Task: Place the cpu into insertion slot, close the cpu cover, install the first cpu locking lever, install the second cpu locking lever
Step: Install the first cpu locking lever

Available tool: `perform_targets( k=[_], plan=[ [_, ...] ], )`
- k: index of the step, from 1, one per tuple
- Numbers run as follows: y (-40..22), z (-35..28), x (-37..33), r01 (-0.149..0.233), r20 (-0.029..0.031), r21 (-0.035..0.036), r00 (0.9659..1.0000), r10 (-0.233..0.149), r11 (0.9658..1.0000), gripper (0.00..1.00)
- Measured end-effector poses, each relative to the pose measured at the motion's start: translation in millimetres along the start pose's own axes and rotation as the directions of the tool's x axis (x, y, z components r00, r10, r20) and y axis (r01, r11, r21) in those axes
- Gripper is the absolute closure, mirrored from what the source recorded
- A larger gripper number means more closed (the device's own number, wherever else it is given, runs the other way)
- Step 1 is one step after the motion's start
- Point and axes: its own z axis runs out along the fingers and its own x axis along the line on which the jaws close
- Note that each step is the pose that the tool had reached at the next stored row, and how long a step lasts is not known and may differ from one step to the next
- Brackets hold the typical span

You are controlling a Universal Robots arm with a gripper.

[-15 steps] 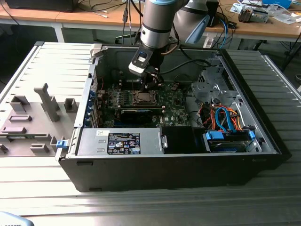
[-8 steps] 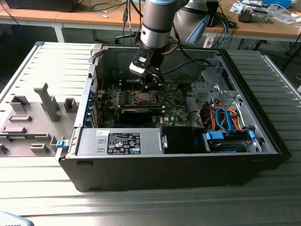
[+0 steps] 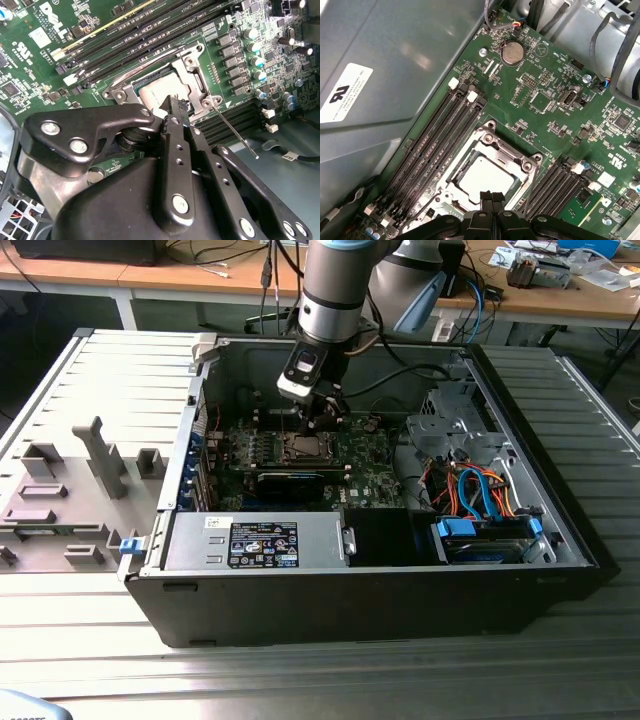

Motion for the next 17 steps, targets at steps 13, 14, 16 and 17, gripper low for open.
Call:
perform_targets(
  k=[13,14,16,17],
  plan=[
    [0.0,0.0,0.0,0.054,0.0039,0.0026,0.9985,-0.054,0.9985,0.89],
    [0.0,0.0,0.0,0.058,0.0042,0.0029,0.9983,-0.058,0.9983,0.89],
    [0.0,0.0,0.0,0.066,0.0049,0.0033,0.9978,-0.066,0.9978,0.89],
    [0.0,0.0,0.0,0.069,0.0051,0.0035,0.9976,-0.069,0.9976,0.89]
  ],
)
